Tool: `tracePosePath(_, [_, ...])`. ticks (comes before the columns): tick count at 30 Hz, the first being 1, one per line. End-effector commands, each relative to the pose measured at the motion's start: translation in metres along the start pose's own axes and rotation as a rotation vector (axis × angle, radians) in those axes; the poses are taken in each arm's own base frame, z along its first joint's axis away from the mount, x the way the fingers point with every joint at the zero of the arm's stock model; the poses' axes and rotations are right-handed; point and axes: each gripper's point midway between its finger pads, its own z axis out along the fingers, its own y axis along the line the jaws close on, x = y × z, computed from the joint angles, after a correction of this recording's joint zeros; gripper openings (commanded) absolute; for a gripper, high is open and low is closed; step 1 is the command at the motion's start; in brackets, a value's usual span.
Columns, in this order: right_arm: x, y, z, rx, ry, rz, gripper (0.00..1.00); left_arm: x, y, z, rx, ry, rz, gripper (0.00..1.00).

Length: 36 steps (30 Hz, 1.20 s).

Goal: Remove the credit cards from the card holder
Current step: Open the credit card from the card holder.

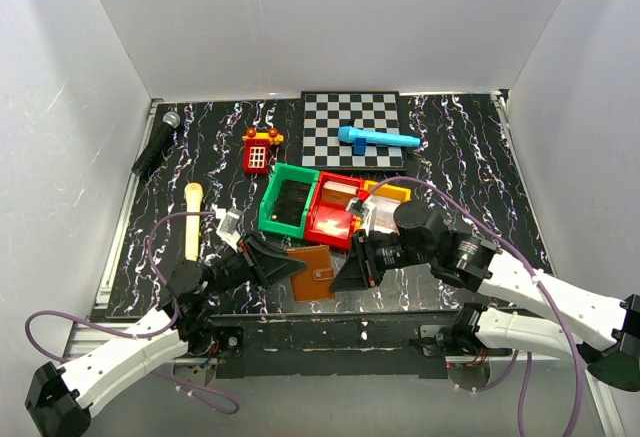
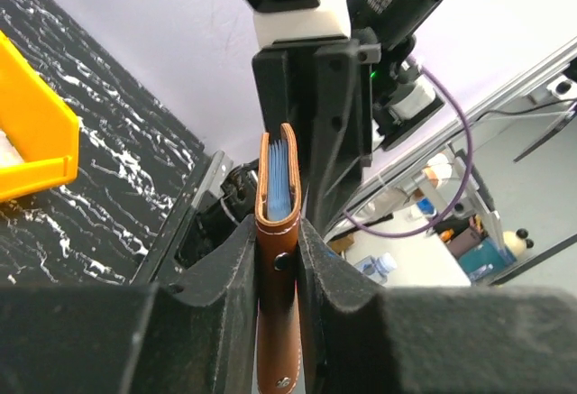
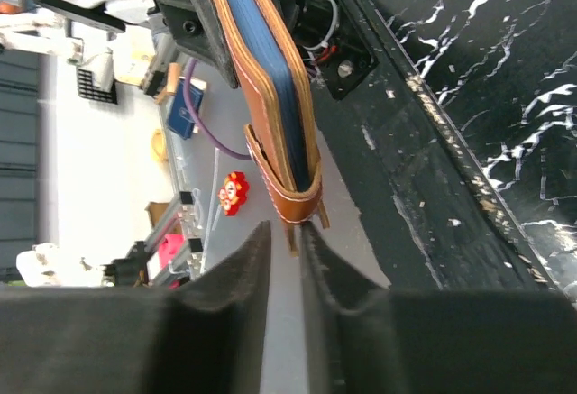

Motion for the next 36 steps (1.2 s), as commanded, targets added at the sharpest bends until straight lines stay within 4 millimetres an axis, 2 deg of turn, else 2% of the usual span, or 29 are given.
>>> tracePosePath(1, [-0.025,0.018,-0.016,0.05,-0.045,-0.091,0.42,-0.005,-0.007,0.007,-0.028,0.042,0.031,0.01])
tracePosePath(3, [-0.026,0.008,-0.031,0.168,-0.04,-0.106,0.54,-0.016,-0.004,0.012,-0.117,0.05,0.051,0.0])
tracePosePath(5, [-0.036,0.002,-0.044,0.263,-0.08,-0.131,0.57,-0.021,0.006,0.013,-0.222,0.068,0.058,0.0])
tracePosePath(10, [-0.046,-0.015,-0.062,0.482,-0.102,-0.161,0.58,-0.032,0.03,0.014,-0.443,0.095,0.037,0.0])
tracePosePath(15, [-0.071,-0.032,-0.075,0.854,-0.156,-0.248,0.58,-0.036,0.06,0.01,-0.707,0.126,-0.026,0.0])
tracePosePath(17, [-0.08,-0.04,-0.085,1.031,-0.177,-0.27,0.57,-0.041,0.061,0.009,-0.781,0.118,-0.05,0.0])
tracePosePath(20, [-0.093,-0.033,-0.078,1.099,-0.225,-0.352,0.58,-0.051,0.064,0.005,-0.882,0.09,-0.056,0.0])
tracePosePath(26, [-0.098,-0.026,-0.045,1.044,-0.209,-0.354,0.61,-0.066,0.044,0.018,-0.871,0.058,-0.057,0.0])
tracePosePath(33, [-0.105,-0.01,-0.015,0.917,-0.276,-0.332,0.6,-0.063,0.043,0.026,-0.874,0.066,-0.059,0.0])
tracePosePath(36, [-0.108,-0.006,-0.008,0.942,-0.26,-0.351,0.59,-0.06,0.047,0.026,-0.899,0.073,-0.058,0.0])
